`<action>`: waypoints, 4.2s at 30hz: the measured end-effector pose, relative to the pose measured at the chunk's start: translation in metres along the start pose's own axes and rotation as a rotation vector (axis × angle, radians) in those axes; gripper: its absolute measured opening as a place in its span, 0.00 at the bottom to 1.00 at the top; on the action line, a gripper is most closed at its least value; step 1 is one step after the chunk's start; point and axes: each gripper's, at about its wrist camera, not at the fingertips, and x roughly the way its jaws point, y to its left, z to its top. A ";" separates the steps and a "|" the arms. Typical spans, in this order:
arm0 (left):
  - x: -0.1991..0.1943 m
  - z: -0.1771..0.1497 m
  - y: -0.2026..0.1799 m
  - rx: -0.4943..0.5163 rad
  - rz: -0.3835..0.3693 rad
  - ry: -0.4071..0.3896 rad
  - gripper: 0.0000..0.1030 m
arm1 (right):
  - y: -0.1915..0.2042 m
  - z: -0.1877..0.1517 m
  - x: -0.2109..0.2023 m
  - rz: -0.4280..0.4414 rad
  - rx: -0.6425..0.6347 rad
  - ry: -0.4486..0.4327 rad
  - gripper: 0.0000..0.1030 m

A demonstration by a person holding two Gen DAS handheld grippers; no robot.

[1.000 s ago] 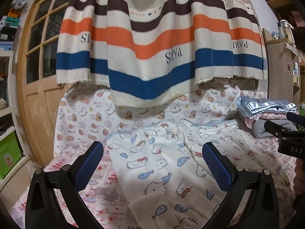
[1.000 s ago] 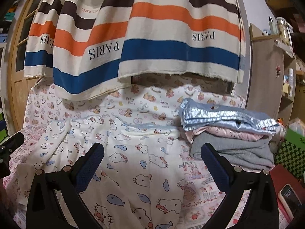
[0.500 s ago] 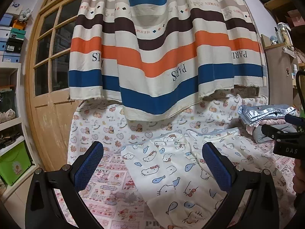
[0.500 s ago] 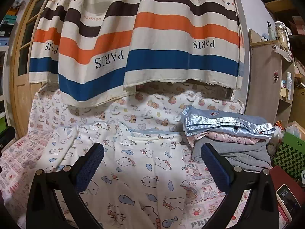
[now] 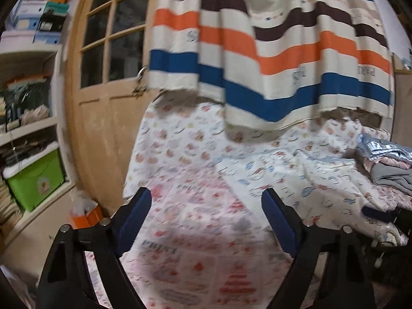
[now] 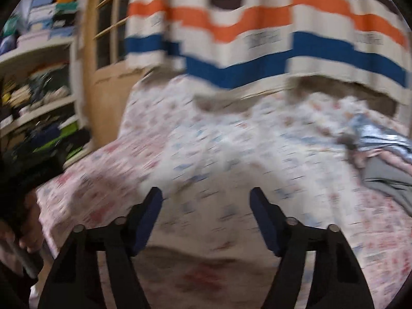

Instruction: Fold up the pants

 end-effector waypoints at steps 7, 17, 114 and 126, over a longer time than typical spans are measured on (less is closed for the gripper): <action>-0.002 -0.010 0.012 0.052 0.090 -0.015 0.79 | 0.045 -0.026 0.019 0.055 -0.087 0.089 0.42; 0.006 -0.008 0.014 0.022 0.045 0.011 0.79 | 0.046 -0.032 0.033 0.004 -0.180 0.158 0.26; 0.039 0.039 -0.058 0.027 -0.041 0.115 0.40 | -0.105 -0.057 -0.042 -0.104 0.297 0.093 0.48; -0.001 0.004 -0.087 0.006 -0.022 0.055 0.40 | -0.093 -0.070 -0.016 -0.094 0.229 0.139 0.35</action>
